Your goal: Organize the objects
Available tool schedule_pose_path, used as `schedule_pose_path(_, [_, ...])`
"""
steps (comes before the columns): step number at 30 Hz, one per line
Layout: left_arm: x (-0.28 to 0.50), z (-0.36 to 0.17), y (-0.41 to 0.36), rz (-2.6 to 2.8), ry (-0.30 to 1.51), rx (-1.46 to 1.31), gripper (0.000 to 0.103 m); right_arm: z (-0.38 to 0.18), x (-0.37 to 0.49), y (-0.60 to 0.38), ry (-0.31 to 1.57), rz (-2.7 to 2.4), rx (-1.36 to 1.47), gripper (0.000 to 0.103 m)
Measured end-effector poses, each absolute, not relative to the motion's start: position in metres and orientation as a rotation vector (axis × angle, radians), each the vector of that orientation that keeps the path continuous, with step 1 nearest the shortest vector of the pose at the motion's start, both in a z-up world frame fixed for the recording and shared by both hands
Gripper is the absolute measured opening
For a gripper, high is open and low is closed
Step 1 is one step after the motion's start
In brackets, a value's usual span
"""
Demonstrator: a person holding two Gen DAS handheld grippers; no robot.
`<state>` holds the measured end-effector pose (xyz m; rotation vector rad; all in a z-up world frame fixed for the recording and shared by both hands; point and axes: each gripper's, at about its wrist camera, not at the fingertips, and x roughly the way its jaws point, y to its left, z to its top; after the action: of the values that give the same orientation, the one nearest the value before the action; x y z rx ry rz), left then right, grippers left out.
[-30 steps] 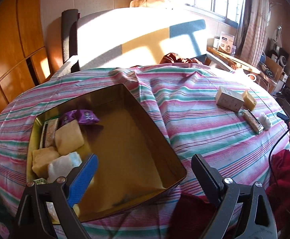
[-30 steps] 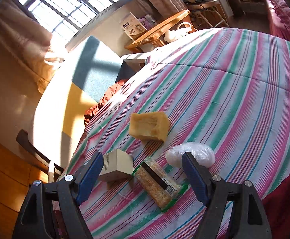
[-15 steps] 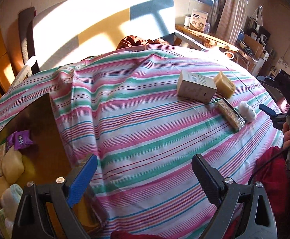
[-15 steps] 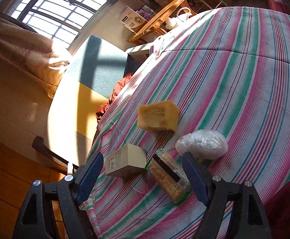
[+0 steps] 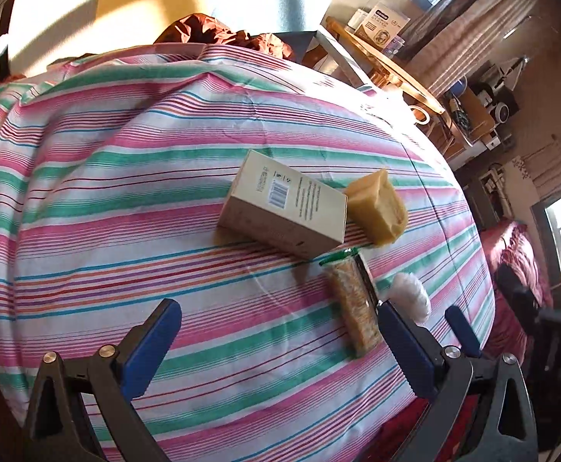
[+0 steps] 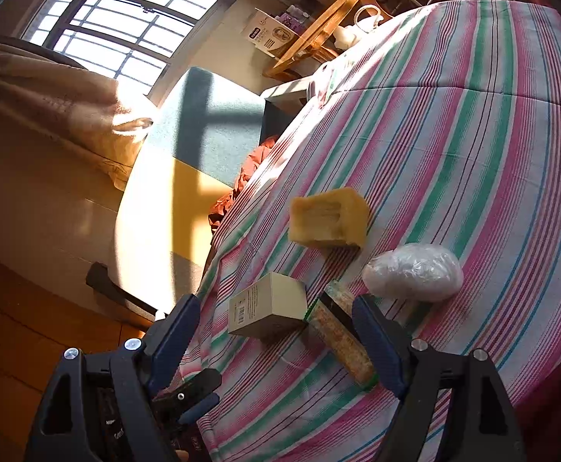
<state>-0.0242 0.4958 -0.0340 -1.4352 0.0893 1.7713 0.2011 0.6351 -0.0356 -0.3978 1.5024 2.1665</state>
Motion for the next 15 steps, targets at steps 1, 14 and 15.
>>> schedule_pose_path(1, [-0.029,-0.038,0.506,1.762,0.058,-1.464,0.103,-0.035,0.202,0.635,1.508,2.17,-0.391,0.083])
schedule_pose_path(14, [-0.083,-0.077,0.578,1.85,-0.055,-1.699,0.103,-0.038,0.197,0.634,1.587,2.238,-0.372,0.083])
schedule_pose_path(15, [-0.086,-0.078,0.582,1.864,-0.033,-1.695,0.103,-0.039,0.197,0.634,1.592,2.239,-0.371,0.083])
